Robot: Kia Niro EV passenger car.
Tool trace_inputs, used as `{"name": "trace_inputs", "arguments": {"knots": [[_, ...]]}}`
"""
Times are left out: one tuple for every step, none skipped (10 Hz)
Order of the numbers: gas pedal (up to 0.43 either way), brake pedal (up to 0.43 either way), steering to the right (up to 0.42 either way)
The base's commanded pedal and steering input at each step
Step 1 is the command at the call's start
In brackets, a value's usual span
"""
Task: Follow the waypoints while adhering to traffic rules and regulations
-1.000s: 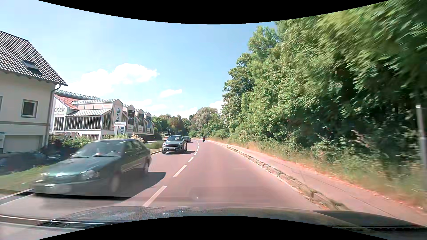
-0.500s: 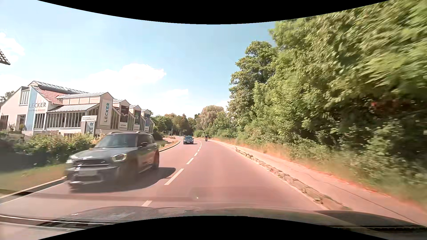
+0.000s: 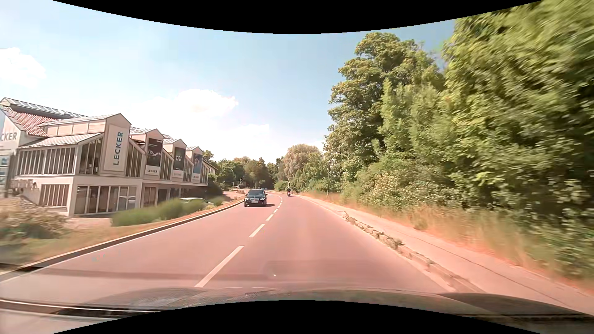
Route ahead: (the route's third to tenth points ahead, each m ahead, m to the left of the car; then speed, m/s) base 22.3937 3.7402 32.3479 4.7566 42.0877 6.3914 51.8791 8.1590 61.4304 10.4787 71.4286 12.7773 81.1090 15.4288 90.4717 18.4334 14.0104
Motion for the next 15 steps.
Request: {"name": "trace_inputs", "arguments": {"knots": [[0.571, 0.006, -0.022], [0.571, 0.006, -0.022], [0.571, 0.006, -0.022], [0.571, 0.006, -0.022], [0.571, 0.006, -0.022], [0.571, 0.006, -0.022], [0.571, 0.006, -0.022], [0.551, 0.006, -0.022], [0.48, 0.006, -0.022], [0.421, 0.006, -0.021], [0.37, 0.006, -0.019], [0.339, 0.006, -0.018], [0.299, 0.006, -0.018], [0.26, 0.006, -0.014], [0.248, 0.006, -0.007]]}}
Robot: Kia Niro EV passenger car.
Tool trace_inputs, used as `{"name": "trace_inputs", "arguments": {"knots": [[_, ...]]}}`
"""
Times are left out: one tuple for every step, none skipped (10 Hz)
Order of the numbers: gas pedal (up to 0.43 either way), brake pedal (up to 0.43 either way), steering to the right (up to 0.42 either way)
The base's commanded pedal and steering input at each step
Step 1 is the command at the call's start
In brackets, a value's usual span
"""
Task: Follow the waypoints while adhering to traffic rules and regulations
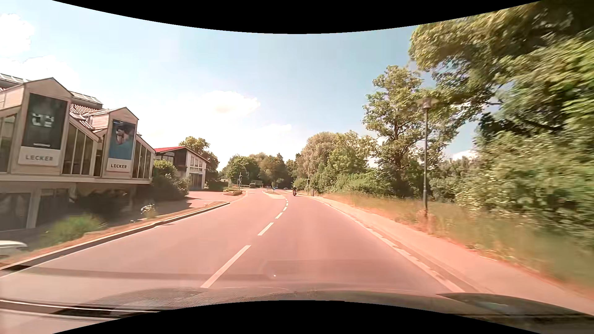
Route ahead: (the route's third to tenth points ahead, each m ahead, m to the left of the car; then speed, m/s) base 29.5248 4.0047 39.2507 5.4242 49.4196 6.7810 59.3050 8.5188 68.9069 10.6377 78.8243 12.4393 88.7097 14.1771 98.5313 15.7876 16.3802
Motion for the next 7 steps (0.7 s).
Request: {"name": "trace_inputs", "arguments": {"knots": [[0.189, 0.006, 0.0], [0.157, 0.006, -0.001], [0.15, 0.006, -0.005], [0.138, 0.006, -0.009], [0.138, 0.006, -0.009], [0.138, 0.006, -0.009], [0.138, 0.006, -0.009]]}}
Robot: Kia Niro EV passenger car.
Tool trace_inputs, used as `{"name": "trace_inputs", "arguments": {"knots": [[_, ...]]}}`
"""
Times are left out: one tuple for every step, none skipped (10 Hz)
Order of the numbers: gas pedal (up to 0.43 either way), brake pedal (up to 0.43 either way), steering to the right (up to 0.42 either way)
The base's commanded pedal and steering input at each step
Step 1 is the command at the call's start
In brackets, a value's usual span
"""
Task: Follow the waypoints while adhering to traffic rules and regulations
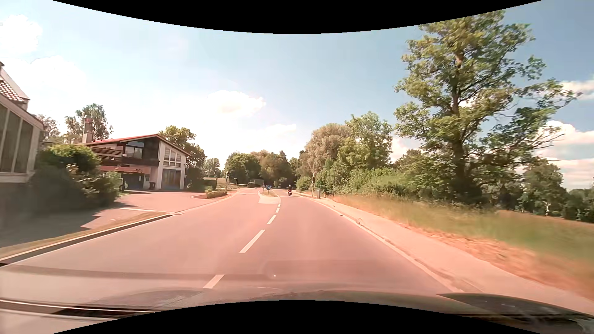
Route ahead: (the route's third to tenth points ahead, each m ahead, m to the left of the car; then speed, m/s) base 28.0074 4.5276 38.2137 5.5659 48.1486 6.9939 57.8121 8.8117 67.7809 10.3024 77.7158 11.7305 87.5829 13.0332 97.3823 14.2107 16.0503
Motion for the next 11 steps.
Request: {"name": "trace_inputs", "arguments": {"knots": [[0.138, 0.006, -0.009], [0.138, 0.006, -0.011], [0.138, 0.006, -0.011], [0.138, 0.006, -0.011], [0.138, 0.006, -0.011], [0.138, 0.006, -0.013], [0.138, 0.006, -0.019], [0.138, 0.006, -0.025], [0.138, 0.006, -0.028], [0.138, 0.006, -0.03], [0.138, 0.006, -0.03]]}}
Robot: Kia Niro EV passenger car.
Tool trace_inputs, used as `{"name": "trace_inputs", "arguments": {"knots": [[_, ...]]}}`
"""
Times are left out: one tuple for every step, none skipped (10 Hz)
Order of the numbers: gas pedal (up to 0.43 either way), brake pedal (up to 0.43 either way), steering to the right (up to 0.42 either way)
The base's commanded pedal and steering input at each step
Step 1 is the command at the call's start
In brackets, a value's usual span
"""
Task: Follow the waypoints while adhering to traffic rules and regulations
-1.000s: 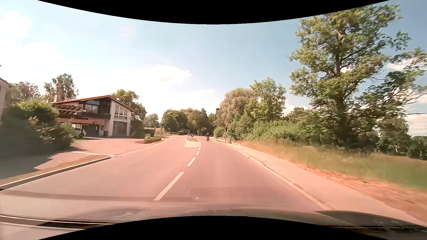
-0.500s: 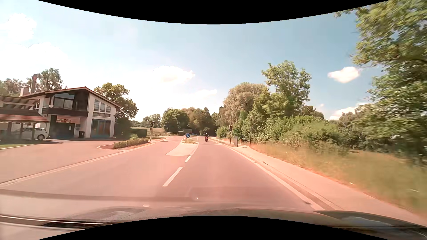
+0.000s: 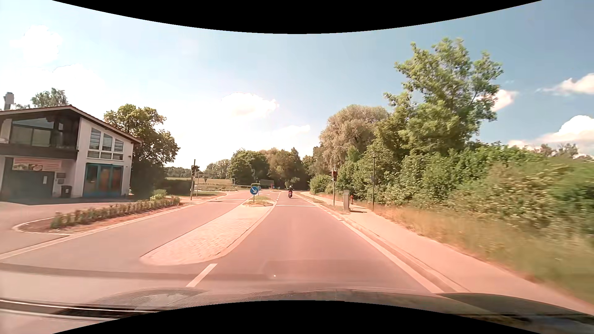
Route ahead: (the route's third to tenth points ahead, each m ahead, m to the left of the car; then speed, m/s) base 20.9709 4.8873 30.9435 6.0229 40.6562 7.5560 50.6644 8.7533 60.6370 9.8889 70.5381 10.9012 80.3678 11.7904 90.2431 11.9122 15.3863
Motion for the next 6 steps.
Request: {"name": "trace_inputs", "arguments": {"knots": [[0.138, 0.006, -0.03], [0.138, 0.006, -0.029], [0.138, 0.006, -0.026], [0.138, 0.006, -0.023], [0.138, 0.006, -0.02], [0.138, 0.006, -0.018]]}}
